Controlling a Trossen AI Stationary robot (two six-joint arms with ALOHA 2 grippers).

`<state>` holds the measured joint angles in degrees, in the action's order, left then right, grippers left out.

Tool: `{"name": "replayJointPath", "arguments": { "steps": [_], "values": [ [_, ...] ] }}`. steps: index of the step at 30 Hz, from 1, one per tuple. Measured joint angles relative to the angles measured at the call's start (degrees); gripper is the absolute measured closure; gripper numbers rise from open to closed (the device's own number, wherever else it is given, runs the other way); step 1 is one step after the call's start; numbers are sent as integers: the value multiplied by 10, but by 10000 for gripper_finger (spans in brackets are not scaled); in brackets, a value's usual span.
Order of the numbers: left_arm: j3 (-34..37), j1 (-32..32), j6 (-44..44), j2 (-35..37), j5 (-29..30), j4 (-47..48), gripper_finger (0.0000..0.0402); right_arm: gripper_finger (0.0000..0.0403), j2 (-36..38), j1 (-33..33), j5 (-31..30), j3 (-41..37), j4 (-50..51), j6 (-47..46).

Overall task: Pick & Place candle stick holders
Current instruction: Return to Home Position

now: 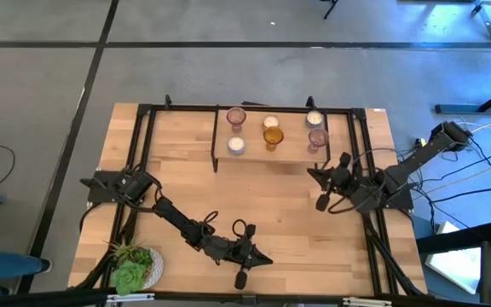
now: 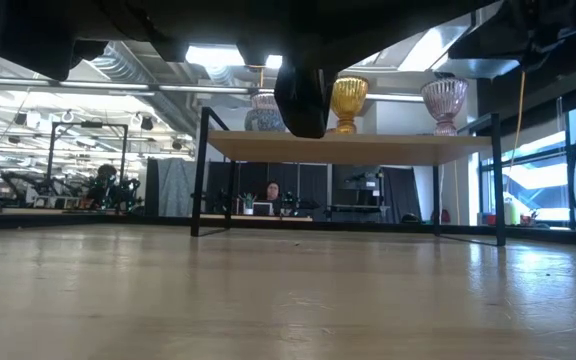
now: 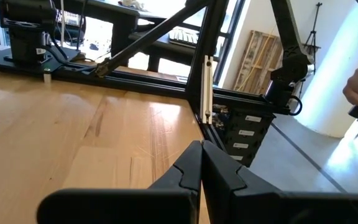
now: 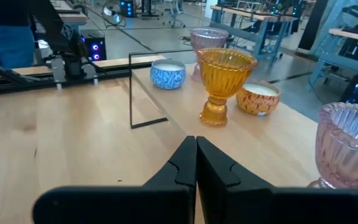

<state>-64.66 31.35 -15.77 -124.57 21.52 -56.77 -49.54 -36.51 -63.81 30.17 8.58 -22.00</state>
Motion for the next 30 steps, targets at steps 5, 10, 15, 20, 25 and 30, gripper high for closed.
{"name": "replayJointPath", "arguments": {
  "steps": [5,10,15,20,25,30],
  "values": [
    [0,0,-2,0,0,0,400,398,-4,11,0,0,0,-1],
    [0,0,-6,0,0,0,400,398,-21,11,1,0,1,11],
    [0,0,-7,0,0,0,400,398,-31,23,8,0,0,23],
    [0,0,-10,0,0,0,400,398,-32,57,136,0,-61,98],
    [0,0,-10,0,0,0,400,398,-43,84,329,0,-183,227],
    [0,0,-10,0,0,7,400,398,-51,88,392,0,-203,278]
  ]
}}
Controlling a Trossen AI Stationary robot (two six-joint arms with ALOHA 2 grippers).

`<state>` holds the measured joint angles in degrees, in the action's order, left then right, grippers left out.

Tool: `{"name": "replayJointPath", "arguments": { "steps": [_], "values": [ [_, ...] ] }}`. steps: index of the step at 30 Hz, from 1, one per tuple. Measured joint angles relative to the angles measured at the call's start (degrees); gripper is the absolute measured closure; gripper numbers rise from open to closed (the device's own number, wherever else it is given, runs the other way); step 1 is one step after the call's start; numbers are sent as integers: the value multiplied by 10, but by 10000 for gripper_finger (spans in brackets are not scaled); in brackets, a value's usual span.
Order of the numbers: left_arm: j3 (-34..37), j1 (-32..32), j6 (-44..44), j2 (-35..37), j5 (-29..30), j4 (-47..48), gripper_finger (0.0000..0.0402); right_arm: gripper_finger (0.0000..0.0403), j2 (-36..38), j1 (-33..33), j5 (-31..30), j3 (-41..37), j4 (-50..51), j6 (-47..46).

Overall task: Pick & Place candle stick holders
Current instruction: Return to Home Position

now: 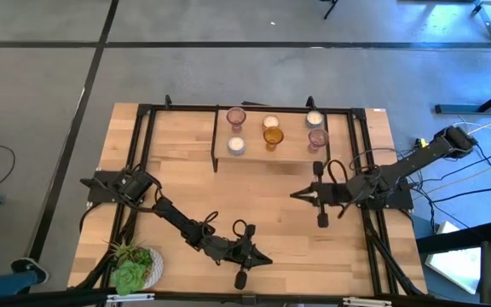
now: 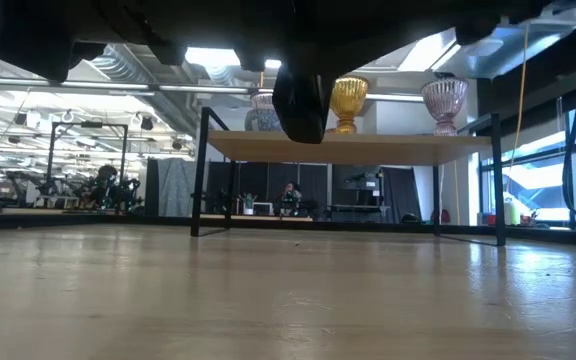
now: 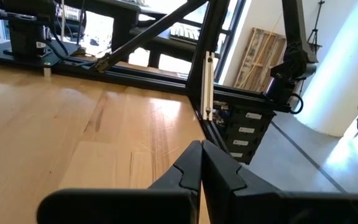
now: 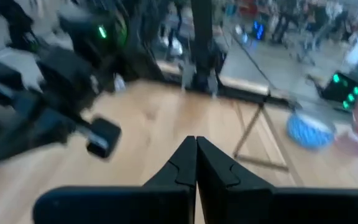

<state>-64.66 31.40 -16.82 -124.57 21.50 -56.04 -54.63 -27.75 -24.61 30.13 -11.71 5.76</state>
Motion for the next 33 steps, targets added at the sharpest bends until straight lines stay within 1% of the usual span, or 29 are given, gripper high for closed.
{"name": "replayJointPath", "arguments": {
  "steps": [3,6,9,13,16,18,21,25,29,33],
  "values": [
    [0,2,0,0,0,6,400,398,8,0,-4,-5,38,-15],
    [0,6,2,0,0,7,400,398,22,0,-3,-39,15,-16],
    [0,9,4,0,-1,7,400,398,55,4,-6,-95,-46,-7],
    [0,8,5,0,-2,7,400,398,127,15,-3,-191,-130,-8],
    [0,8,5,0,-1,6,400,398,192,20,30,-257,-194,-8],
    [0,7,5,0,-1,6,400,398,235,20,48,-290,-219,-5],
    [0,4,5,0,-2,6,400,398,294,20,58,-296,-198,0],
    [0,3,4,0,0,6,400,398,343,20,58,-296,-184,4],
    [0,4,3,0,-1,6,400,398,366,20,52,-296,-145,14],
    [0,7,2,0,0,6,400,398,369,21,34,-296,-126,36]
  ]
}}
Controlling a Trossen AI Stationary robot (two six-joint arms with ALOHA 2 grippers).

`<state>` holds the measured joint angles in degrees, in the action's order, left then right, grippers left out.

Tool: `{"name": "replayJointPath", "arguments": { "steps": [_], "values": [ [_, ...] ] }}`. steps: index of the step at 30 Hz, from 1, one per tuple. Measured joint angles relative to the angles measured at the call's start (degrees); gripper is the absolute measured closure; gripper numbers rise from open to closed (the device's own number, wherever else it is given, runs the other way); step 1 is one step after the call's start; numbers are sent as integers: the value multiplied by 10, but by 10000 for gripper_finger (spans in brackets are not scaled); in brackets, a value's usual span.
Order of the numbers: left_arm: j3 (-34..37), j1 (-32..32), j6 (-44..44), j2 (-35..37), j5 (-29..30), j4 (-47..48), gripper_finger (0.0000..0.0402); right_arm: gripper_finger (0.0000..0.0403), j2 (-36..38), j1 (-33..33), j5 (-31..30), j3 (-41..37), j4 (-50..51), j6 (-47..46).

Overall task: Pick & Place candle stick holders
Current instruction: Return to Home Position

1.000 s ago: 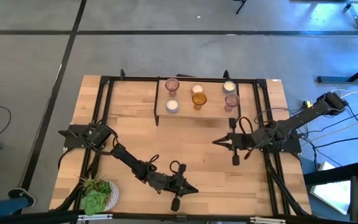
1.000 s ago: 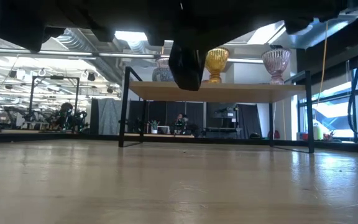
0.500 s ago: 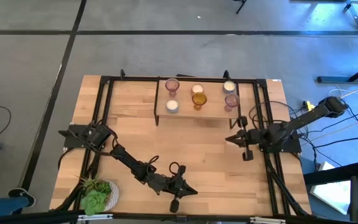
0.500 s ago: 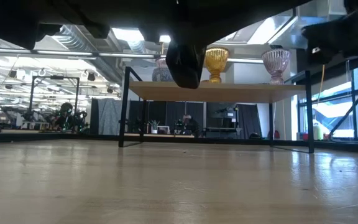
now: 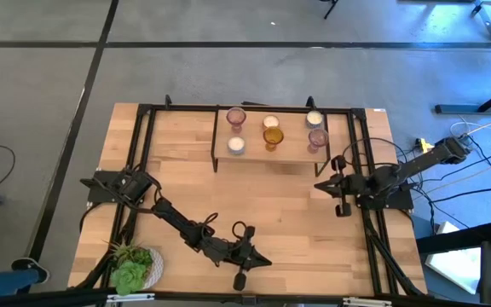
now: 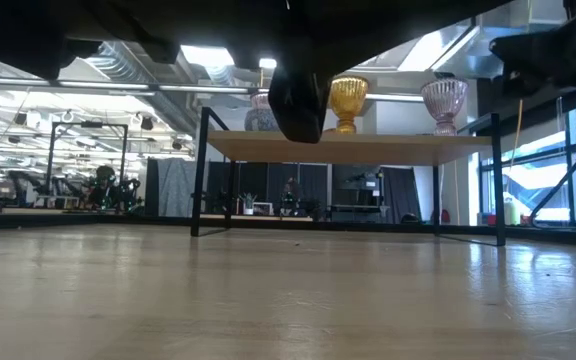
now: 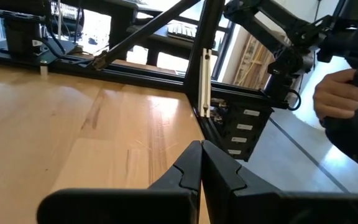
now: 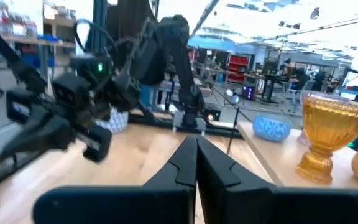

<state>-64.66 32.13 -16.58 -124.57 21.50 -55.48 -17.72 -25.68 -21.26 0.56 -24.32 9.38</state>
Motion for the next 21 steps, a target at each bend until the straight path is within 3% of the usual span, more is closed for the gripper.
{"name": "replayJointPath", "arguments": {
  "steps": [6,12,15,21],
  "values": [
    [0,1,-2,0,0,0,400,398,2,24,0,0,37,4],
    [0,1,2,0,0,0,400,398,2,47,12,0,138,-71],
    [0,2,2,0,0,0,400,398,2,47,34,0,133,-76],
    [0,2,1,0,0,0,400,398,2,53,85,0,61,9]
  ]
}}
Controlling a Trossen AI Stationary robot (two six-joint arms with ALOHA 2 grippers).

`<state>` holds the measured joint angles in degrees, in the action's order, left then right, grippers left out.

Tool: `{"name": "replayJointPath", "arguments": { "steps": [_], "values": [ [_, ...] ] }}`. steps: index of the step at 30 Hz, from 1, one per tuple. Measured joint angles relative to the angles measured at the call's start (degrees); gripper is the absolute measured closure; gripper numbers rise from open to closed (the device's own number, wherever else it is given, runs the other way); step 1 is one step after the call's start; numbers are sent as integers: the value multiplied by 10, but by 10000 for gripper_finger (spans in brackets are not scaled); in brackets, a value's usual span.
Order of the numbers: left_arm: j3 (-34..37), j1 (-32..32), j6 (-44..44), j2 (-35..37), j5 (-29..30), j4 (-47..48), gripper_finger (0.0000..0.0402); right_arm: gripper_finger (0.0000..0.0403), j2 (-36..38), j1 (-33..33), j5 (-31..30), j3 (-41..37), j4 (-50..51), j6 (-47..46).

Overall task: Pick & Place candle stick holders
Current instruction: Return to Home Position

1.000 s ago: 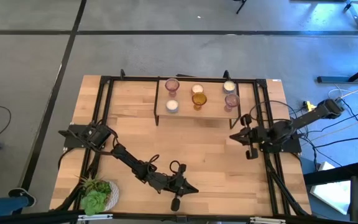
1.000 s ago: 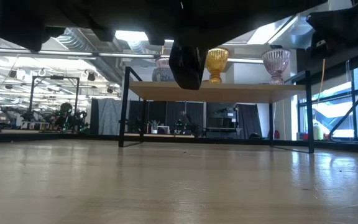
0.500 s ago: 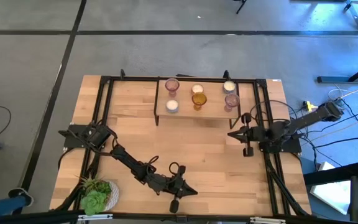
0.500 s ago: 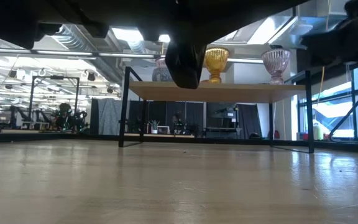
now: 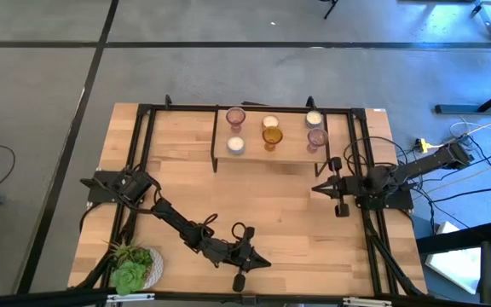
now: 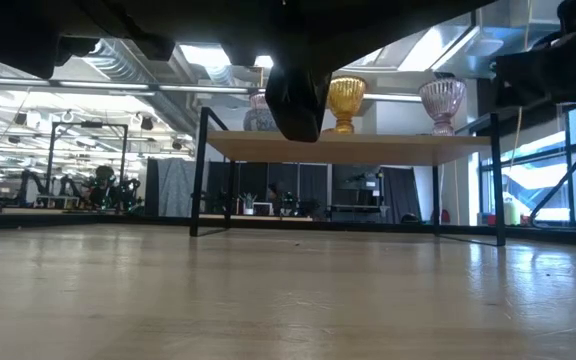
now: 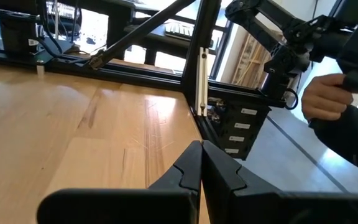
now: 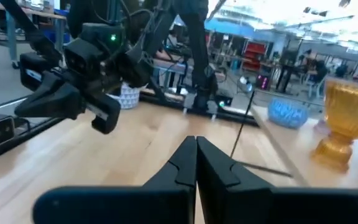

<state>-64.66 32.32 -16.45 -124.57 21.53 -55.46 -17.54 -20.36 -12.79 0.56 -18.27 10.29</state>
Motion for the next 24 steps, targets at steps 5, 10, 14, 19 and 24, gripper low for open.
{"name": "replayJointPath", "arguments": {
  "steps": [5,10,14,19,24],
  "values": [
    [0,0,-3,0,4,0,400,398,0,25,37,0,7,-9],
    [0,0,-3,0,4,1,400,398,0,34,152,0,7,-17],
    [0,0,-1,0,4,1,400,398,0,37,141,0,46,-22],
    [0,3,1,0,4,1,400,398,0,39,150,0,80,-43],
    [0,4,1,0,4,1,400,398,0,38,171,0,91,-51]
  ]
}}
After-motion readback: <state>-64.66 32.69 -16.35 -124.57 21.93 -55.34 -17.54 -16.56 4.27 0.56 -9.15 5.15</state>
